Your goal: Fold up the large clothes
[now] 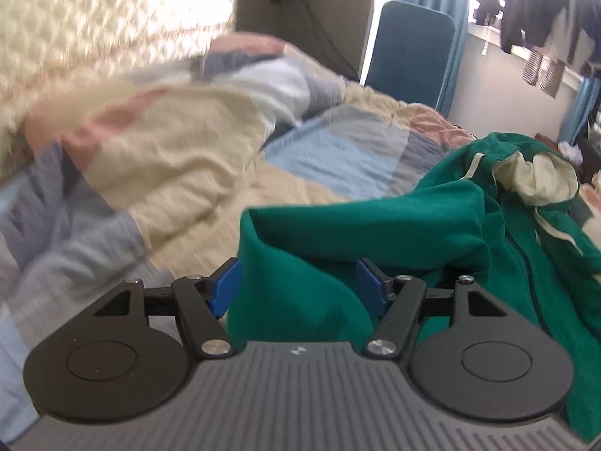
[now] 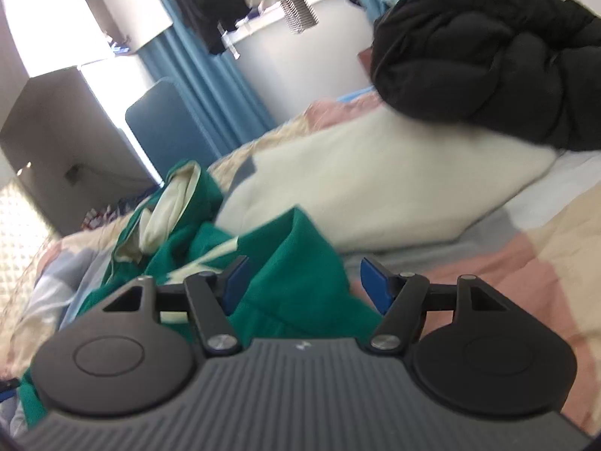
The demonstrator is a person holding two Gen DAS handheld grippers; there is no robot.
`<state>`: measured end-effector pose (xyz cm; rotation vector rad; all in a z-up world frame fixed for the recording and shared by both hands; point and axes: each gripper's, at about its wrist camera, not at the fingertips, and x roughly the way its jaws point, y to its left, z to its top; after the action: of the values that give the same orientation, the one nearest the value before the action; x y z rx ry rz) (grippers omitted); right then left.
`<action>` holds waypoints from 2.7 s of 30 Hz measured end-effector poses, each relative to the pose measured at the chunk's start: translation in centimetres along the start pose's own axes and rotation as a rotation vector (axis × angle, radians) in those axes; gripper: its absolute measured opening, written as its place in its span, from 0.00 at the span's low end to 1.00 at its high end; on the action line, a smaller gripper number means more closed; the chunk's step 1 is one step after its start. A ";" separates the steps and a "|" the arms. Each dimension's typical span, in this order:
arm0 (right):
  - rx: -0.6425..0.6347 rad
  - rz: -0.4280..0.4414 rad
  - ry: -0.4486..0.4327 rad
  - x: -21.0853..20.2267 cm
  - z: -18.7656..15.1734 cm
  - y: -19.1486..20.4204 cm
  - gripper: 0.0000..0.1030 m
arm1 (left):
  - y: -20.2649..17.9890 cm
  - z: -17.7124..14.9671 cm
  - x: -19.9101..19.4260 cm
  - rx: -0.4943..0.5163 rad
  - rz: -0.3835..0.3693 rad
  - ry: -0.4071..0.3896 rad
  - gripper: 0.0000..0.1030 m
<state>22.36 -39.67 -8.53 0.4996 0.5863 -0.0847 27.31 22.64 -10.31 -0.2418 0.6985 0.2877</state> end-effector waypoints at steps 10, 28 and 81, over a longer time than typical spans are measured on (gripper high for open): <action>-0.212 -0.133 0.054 4.9 -2.4 3.5 0.83 | 0.8 -1.1 5.2 -0.004 0.040 0.086 0.70; -0.192 -0.276 -0.104 2.0 2.5 2.1 0.28 | 3.2 3.6 5.2 0.049 0.280 0.035 0.13; -0.165 -0.099 -0.318 -8.4 10.7 4.7 0.53 | -1.3 6.1 -4.0 -0.004 -0.014 -0.004 0.69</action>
<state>21.81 -41.16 5.77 0.2884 0.3024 -0.2046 28.50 22.59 -2.98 -0.2498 0.6918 0.2760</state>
